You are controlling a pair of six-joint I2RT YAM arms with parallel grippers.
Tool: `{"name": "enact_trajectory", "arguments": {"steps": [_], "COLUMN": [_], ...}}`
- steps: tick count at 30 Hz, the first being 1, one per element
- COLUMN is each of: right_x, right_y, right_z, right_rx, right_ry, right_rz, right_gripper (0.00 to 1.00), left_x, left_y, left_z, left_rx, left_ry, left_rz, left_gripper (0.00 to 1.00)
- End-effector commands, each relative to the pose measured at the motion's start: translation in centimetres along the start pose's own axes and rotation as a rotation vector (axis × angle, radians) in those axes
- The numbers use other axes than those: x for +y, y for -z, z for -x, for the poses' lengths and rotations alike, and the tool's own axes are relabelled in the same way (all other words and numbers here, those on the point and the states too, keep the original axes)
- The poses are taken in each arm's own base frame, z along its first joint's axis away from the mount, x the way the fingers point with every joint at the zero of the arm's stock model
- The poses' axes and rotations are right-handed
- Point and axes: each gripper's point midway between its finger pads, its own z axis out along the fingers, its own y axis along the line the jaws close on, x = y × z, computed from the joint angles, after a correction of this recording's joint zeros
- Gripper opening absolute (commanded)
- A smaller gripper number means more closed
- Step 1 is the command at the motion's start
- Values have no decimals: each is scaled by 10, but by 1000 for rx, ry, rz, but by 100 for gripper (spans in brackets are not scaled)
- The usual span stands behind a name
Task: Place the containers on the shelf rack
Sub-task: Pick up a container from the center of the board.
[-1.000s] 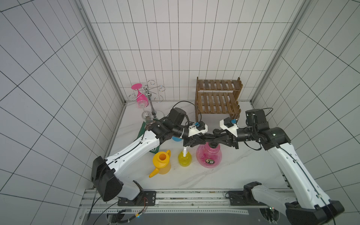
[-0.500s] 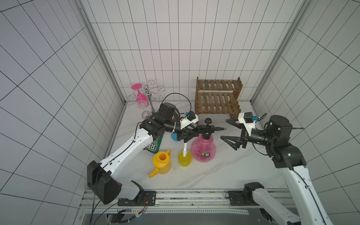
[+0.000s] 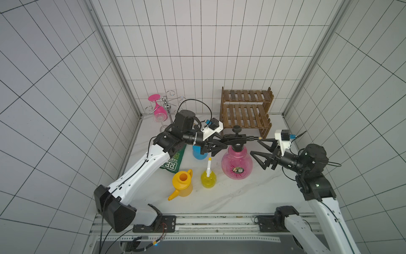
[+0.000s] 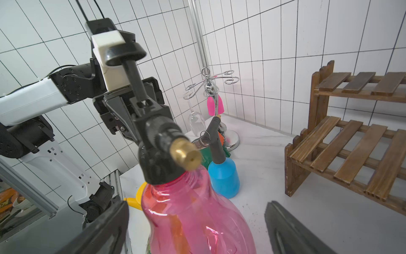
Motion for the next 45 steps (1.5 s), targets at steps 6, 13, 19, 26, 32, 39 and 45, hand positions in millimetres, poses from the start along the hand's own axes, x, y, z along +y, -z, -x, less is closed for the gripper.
{"name": "enact_trajectory", "arguments": {"steps": [6, 13, 19, 26, 32, 39, 45], "right_x": [20, 39, 47, 37, 61, 36, 60], "right_y": [-21, -39, -34, -8, -24, -41, -39], "right_z": [66, 64, 47, 28, 43, 78, 100], "right_rx": [-236, -181, -79, -44, -60, -208, -274], "right_ry": [0, 52, 131, 222, 178, 126, 141], "right_rz": [180, 268, 261, 133, 319, 182, 329], "right_gripper": [99, 95, 91, 98, 97, 100, 93], "left_x": [-11, -8, 9, 12, 10, -1, -2], "left_y": [0, -3, 8, 18, 13, 7, 7], "left_z": [35, 36, 40, 43, 45, 46, 45], "left_rx": [-102, -112, -127, -144, -158, -167, -163], "left_ry": [-61, -38, 17, 23, 19, 12, 20], "left_rz": [-62, -63, 5, 18, -10, -70, -72], "left_gripper": [0, 0, 0, 0, 0, 0, 0]}}
